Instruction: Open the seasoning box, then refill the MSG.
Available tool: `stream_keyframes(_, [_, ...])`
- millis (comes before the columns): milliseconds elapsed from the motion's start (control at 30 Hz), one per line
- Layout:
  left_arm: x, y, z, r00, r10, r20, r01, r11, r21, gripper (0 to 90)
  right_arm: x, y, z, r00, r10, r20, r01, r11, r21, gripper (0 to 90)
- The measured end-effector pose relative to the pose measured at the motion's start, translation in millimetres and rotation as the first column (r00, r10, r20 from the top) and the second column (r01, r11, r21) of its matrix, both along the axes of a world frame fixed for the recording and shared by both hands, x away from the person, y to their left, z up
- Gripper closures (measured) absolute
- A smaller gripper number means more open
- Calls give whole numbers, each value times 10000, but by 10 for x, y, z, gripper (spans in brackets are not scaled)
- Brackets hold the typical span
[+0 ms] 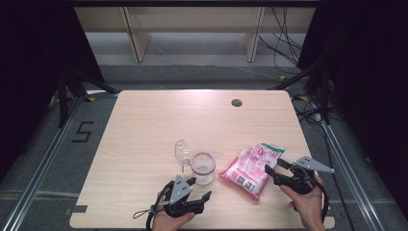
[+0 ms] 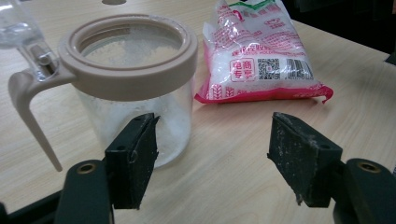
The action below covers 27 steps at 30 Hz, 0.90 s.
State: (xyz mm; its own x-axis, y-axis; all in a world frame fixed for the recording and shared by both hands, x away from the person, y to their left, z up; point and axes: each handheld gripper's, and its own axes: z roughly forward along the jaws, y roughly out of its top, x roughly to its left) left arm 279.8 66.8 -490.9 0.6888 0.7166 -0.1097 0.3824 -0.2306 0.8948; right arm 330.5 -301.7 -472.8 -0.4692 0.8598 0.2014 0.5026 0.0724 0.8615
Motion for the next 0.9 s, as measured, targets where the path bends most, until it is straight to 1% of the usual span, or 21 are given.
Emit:
stream_keyframes(67, [-5, -34, -16, 10000, 38, -15, -38, 9999, -108, 319, -2, -10, -3, 9999, -35, -94, 34, 10000, -86, 374])
stream_keyframes(133, [-16, -46, -24, 9999, -93, -63, 93, 9999, 85, 319, -14, -5, -6, 9995, -243, -202, 247, 9995, 198, 368])
stream_keyframes(167, [-17, -64, -35, 9999, -96, -98, 96, 9999, -65, 319, -2, -11, -12, 9998, -162, -69, 164, 9996, 215, 365])
stream_keyframes(200, [-12, -60, -34, 9996, -263, -36, 264, 9995, 158, 319, 3, -14, -15, 9998, -202, 54, 201, 9997, 168, 361])
stream_keyframes(233, [-13, -78, -39, 9996, -288, -11, 288, 9995, 147, 319, 2, -15, -15, 9997, -226, 50, 225, 9996, 158, 358])
stream_keyframes(267, [-6, -83, -38, 9992, -394, 45, 393, 9989, 250, 319, -10, -20, -7, 9998, -163, -133, 164, 9998, 66, 355])
stream_keyframes(333, [-17, -113, -43, 9994, -332, -60, 332, 9994, 112, 318, -6, -26, -28, 9999, -134, -93, 134, 9999, 34, 352])
stream_keyframes(367, [-26, -127, -42, 9995, -271, -129, 272, 9996, 72, 319, -29, -29, -19, 9993, -172, -324, 174, 9998, 65, 351])
stream_keyframes(433, [-20, -136, -45, 9991, -418, -15, 418, 9990, 148, 319, -6, -56, -41, 9998, -85, -169, 85, 10000, 31, 348])
stream_keyframes(467, [-26, -141, -52, 9994, -319, -155, 322, 9993, 181, 319, -22, -45, -42, 9986, -257, -463, 266, 9995, 182, 346])
stream_keyframes(500, [-33, -150, -56, 9994, -292, -198, 294, 9995, 67, 319, 9, -68, -71, 9997, -133, -208, 135, 9999, 92, 344])
stream_keyframes(533, [-21, -137, -54, 9989, -466, -12, 466, 9985, 283, 319, 1, -65, -71, 9991, -231, -357, 233, 9997, 44, 340])
stream_keyframes(567, [-23, -151, -69, 9990, -437, 3, 437, 9990, 113, 319, -19, -48, -61, 9970, -343, -697, 358, 9991, 206, 335])
stream_keyframes(600, [-31, -158, -78, 9993, -368, -119, 368, 9993, 29, 319, 8, -61, -75, 9993, -162, -334, 165, 9998, 89, 331])
stream_keyframes(667, [-35, -156, -81, 9992, -363, -167, 367, 9991, 196, 318, 10, -45, -73, 9981, -97, -614, 105, 9999, 123, 319])
stream_keyframes(700, [-25, -156, -85, 9989, -457, -82, 459, 9987, 235, 318, -9, -23, -63, 9954, -298, -910, 322, 9992, 249, 315])
stream_keyframes(733, [-23, -174, -95, 9991, -406, -94, 406, 9992, 55, 318, 4, -15, -77, 9967, -254, -766, 280, 9991, 333, 313])
stream_keyframes(767, [-26, -187, -101, 9994, -282, -202, 281, 9996, -50, 317, 5, -20, -87, 9971, -207, -735, 223, 9995, 214, 312])
stream_keyframes(833, [-29, -180, -89, 9992, -334, -220, 339, 9991, 240, 317, 21, -43, -105, 9977, -79, -670, 89, 9998, 158, 306])
stream_keyframes(867, [-27, -192, -92, 9992, -371, -145, 373, 9992, 129, 317, 13, -31, -101, 9954, -225, -926, 266, 9987, 427, 304])
stream_keyframes(900, [-23, -193, -95, 9989, -449, -101, 450, 9989, 131, 317, 32, -59, -109, 9956, -196, -912, 216, 9995, 215, 303])
